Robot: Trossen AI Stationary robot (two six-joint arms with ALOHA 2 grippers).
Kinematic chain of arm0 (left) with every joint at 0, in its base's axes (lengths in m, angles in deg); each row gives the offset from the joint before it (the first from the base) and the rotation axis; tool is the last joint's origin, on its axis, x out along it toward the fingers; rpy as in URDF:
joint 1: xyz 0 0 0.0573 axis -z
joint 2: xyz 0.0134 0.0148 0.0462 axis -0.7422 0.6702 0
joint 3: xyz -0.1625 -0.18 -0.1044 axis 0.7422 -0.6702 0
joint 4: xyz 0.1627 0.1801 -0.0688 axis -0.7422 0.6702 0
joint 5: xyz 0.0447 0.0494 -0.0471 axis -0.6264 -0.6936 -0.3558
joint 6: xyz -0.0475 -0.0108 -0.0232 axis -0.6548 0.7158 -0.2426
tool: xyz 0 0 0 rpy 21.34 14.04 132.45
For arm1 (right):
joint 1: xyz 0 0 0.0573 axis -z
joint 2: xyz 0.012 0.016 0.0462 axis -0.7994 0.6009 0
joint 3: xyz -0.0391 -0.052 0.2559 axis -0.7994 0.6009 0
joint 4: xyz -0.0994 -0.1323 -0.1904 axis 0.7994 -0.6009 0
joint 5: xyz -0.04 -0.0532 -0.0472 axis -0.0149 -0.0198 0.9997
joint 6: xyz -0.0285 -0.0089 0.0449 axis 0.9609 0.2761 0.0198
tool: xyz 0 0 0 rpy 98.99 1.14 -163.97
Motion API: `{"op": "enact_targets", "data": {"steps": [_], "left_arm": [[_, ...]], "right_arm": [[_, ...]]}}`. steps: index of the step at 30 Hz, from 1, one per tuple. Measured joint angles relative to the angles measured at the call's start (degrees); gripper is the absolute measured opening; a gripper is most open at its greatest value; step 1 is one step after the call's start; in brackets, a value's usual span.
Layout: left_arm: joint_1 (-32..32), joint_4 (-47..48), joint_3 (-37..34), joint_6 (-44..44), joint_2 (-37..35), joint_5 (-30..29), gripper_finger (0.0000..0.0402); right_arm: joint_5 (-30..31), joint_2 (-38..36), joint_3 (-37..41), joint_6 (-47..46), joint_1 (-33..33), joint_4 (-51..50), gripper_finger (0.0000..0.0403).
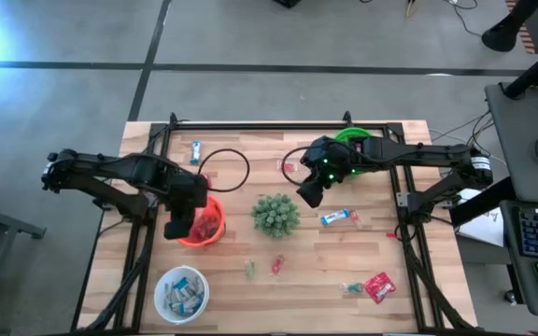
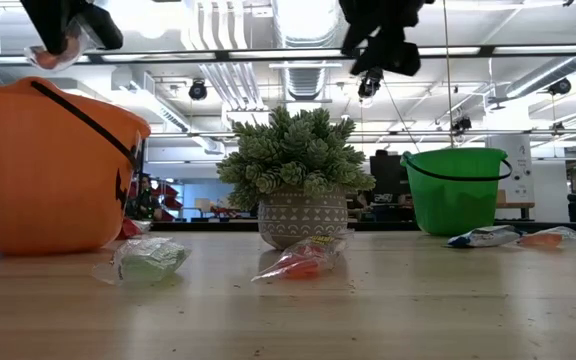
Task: Sort candy
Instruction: Put the orange gummy into the orange bucket
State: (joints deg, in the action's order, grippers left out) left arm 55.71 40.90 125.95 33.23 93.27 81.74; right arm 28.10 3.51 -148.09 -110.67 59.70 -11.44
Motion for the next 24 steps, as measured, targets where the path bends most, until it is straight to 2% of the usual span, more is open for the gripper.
{"op": "enact_targets", "data": {"steps": [8,15,24], "left_arm": [[0.0,0.0,-2.2,1.5,-0.1,0.0,0.0039],[0.0,0.0,-3.0,3.1,-0.1,-0.2,0.0088],[0.0,2.1,-2.3,3.2,-3.4,-9.6,0.0113]], "right_arm": [[0.0,0.0,0.0,-4.2,0.0,-9.2,0.0153],[0.0,0.0,0.0,-6.0,-0.7,-12.7,0.0153],[-0.5,0.0,0.0,-3.1,-2.4,-23.1,0.0153]]}}
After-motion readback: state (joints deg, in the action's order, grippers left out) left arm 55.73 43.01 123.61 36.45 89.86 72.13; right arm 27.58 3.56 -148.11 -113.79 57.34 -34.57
